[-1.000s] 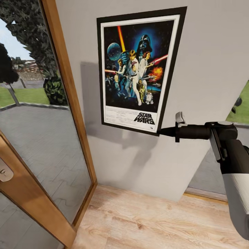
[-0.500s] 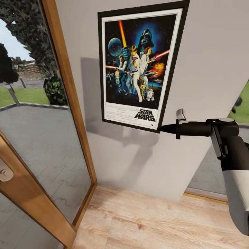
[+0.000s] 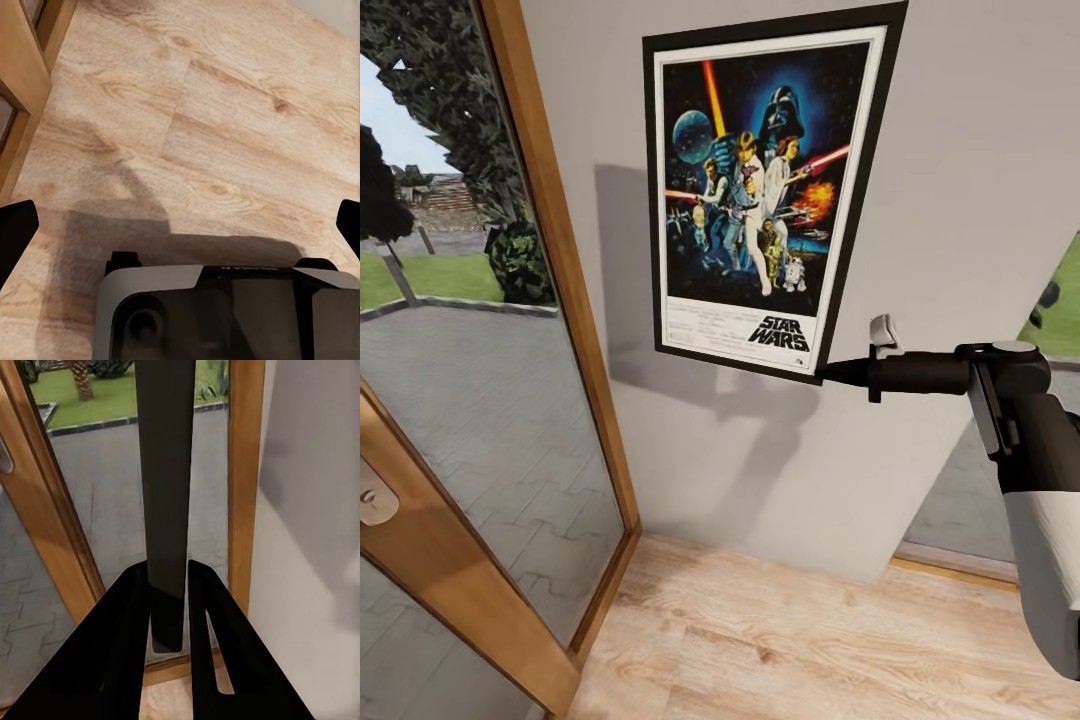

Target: Pick up the poster from the kitchen countertop and hang it on one of the wall nails in the kitchen.

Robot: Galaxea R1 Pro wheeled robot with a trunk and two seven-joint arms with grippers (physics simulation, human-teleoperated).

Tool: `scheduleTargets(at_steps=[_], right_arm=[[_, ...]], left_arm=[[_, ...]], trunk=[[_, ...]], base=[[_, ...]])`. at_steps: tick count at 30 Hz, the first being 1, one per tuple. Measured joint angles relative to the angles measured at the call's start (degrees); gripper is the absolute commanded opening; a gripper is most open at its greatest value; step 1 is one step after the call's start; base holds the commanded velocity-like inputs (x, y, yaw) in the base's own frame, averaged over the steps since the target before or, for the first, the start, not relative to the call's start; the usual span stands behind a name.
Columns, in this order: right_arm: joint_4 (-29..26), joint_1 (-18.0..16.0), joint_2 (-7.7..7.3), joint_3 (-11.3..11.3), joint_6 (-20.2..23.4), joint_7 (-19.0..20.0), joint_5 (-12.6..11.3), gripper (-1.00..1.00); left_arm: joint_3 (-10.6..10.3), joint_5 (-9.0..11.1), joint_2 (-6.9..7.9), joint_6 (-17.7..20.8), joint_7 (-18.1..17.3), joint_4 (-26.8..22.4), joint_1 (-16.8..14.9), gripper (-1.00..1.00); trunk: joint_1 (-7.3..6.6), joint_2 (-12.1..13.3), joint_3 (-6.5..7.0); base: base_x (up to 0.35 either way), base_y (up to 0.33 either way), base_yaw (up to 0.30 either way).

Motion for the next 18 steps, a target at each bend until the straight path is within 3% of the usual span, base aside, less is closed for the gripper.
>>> scheduleTargets(at_steps=[18], right_arm=[[0.00,0.00,-0.43,0.08,-0.25,1.91,0.01,-1.00]], left_arm=[[0.05,-0.01,0.01,-0.03,0.00,-0.12,0.00,1.00]], trunk=[[0.00,0.00,0.00]], base=[[0.000,0.000,0.000]])
